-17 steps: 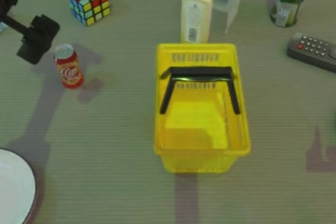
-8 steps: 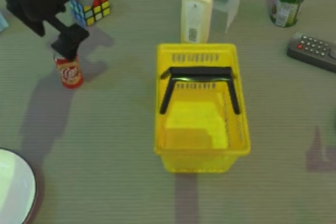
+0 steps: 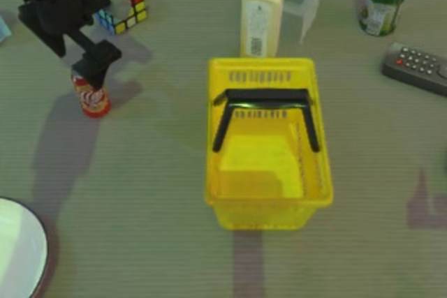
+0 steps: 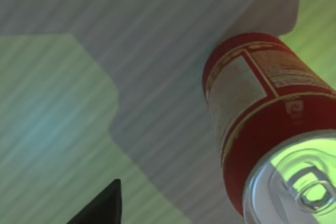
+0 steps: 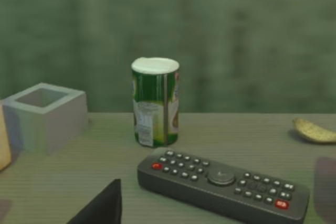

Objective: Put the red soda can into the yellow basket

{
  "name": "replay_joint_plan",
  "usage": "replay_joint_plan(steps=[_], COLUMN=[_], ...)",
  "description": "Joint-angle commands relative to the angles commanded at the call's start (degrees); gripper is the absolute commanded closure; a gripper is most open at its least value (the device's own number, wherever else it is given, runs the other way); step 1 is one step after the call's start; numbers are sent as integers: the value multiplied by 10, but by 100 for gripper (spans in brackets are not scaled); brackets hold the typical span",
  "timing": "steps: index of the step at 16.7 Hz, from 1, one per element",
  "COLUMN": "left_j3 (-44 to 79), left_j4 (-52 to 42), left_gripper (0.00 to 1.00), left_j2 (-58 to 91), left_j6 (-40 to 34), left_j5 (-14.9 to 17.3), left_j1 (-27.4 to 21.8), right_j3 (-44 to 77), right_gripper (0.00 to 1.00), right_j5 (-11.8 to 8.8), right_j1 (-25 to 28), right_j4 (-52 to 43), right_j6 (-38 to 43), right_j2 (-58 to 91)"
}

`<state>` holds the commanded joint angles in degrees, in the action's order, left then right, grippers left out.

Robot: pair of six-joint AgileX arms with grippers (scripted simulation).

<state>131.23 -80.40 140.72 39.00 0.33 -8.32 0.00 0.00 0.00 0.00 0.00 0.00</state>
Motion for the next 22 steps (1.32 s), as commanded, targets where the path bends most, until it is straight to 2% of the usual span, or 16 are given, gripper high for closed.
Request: replay_joint_plan(steps=[3, 8, 13, 22], left_j3=[-12, -95, -106, -106], left_j4=[11, 99, 110, 110], left_gripper=[0, 0, 0, 68], left_j2=[-1, 3, 4, 4], left_j6=[-1, 0, 1, 1], left_j5=[0, 0, 0, 0], left_j1=[-1, 0, 1, 1], right_j3=[0, 0, 0, 0], right_gripper=[0, 0, 0, 0], right_j5=[0, 0, 0, 0], right_j1=[0, 0, 0, 0], right_j4=[0, 0, 0, 0], right_j6=[0, 0, 0, 0], right_j2=[0, 0, 0, 0])
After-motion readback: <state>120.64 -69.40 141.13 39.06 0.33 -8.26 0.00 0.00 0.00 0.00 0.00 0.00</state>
